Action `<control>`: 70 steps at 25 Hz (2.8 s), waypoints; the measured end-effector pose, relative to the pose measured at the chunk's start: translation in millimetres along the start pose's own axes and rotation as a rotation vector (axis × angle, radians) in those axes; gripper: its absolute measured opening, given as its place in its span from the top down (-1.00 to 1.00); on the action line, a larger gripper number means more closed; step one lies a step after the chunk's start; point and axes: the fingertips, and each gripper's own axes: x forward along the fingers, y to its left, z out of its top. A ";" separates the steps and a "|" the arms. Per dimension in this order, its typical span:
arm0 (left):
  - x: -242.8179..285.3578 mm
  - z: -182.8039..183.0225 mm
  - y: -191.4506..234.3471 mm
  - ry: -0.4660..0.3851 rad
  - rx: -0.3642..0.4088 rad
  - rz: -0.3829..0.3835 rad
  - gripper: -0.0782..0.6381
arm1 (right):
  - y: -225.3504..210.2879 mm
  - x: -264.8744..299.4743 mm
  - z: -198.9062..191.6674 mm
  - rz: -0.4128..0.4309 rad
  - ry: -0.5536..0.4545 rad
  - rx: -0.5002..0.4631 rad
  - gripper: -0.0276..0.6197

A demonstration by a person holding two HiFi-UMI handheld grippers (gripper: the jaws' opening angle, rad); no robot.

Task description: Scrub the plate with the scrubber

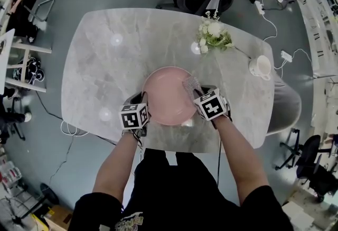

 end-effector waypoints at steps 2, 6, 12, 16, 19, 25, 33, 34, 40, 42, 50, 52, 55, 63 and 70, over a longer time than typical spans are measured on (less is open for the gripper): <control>-0.7 -0.7 -0.2 -0.004 -0.010 0.005 0.68 | 5.6 -0.8 -3.7 0.012 -0.006 -0.010 0.69; -2.7 -0.2 -1.6 -0.012 -0.025 0.009 0.69 | 16.5 -5.7 -9.8 0.028 -0.009 -0.019 0.69; -1.8 -1.5 -0.6 -0.017 -0.043 0.015 0.69 | 33.2 -8.7 -17.1 0.055 0.002 -0.032 0.69; -4.4 -2.2 -0.4 -0.021 -0.054 0.018 0.69 | 47.8 -10.6 -18.7 0.078 -0.002 -0.046 0.70; -4.6 -2.6 -0.3 -0.024 -0.060 0.020 0.69 | 59.4 -10.6 -20.6 0.097 0.002 -0.055 0.70; -4.3 -2.5 0.2 -0.027 -0.072 0.020 0.70 | 83.4 -8.4 -17.7 0.130 -0.001 -0.081 0.70; -5.1 -1.0 -0.2 -0.025 -0.088 0.015 0.70 | 124.3 0.2 -1.5 0.191 -0.013 -0.110 0.70; -5.0 -1.1 0.0 -0.025 -0.091 0.015 0.70 | 129.2 1.9 0.8 0.198 -0.014 -0.115 0.70; -3.5 -2.5 0.2 -0.029 -0.105 0.005 0.70 | 150.8 11.3 13.9 0.223 -0.026 -0.162 0.70; -4.2 -2.8 0.1 -0.029 -0.110 0.001 0.70 | 155.7 14.3 18.2 0.229 -0.028 -0.168 0.70; -4.1 -3.1 1.8 -0.023 -0.123 -0.011 0.71 | 154.6 30.5 26.6 0.231 -0.015 -0.138 0.69; -5.1 -2.6 2.0 -0.023 -0.122 -0.015 0.71 | 153.2 33.4 28.8 0.227 -0.011 -0.135 0.69; -5.3 -1.8 2.7 -0.025 -0.131 -0.021 0.71 | 150.1 39.6 32.5 0.224 -0.001 -0.129 0.69; -2.9 -1.5 3.5 -0.024 -0.128 -0.032 0.71 | 140.1 52.0 41.2 0.213 0.012 -0.127 0.68; -1.3 -0.4 4.4 -0.028 -0.135 -0.032 0.71 | 136.2 53.8 44.6 0.228 0.005 -0.118 0.67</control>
